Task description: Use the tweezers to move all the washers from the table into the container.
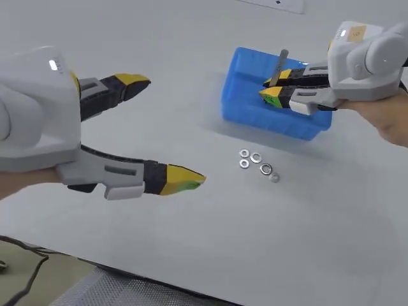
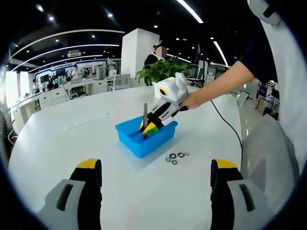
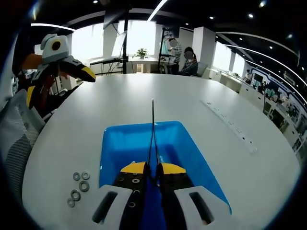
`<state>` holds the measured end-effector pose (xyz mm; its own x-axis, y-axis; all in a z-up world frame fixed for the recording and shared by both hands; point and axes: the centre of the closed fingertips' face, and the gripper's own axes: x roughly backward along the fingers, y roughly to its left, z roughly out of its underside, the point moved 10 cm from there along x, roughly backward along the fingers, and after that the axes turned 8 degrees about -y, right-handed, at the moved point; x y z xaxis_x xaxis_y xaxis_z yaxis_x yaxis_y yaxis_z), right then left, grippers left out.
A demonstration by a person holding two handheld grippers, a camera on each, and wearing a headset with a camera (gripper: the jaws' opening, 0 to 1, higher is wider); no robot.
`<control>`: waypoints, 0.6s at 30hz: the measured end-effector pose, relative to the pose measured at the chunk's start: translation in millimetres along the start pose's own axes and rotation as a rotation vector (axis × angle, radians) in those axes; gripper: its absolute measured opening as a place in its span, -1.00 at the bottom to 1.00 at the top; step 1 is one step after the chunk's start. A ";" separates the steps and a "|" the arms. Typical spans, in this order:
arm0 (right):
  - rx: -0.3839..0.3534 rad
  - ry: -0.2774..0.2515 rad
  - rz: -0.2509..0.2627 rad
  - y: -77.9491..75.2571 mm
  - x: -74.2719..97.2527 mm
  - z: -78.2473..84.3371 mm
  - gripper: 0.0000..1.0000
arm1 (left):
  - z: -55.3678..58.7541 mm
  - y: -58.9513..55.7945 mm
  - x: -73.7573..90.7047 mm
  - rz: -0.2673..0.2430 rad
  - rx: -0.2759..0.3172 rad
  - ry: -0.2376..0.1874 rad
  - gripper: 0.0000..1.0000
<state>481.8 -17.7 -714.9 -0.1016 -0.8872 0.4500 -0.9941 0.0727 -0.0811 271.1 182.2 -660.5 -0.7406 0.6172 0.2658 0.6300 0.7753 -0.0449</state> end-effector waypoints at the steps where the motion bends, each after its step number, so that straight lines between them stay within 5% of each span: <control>1: -0.003 -0.001 -0.001 0.0 0.0 -0.1 -0.78 | 0.0 -0.2 0.4 0.000 0.000 -0.001 0.99; 18: -0.014 -0.022 0.002 0.1 0.3 -4.8 -0.78 | 1.3 -2.1 0.5 0.007 0.007 0.019 0.99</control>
<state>481.5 -15.7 -710.5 -0.1025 -0.8968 0.4305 -0.9943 0.0802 -0.0697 269.1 181.1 -661.5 -0.7315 0.6202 0.2833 0.6336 0.7718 -0.0534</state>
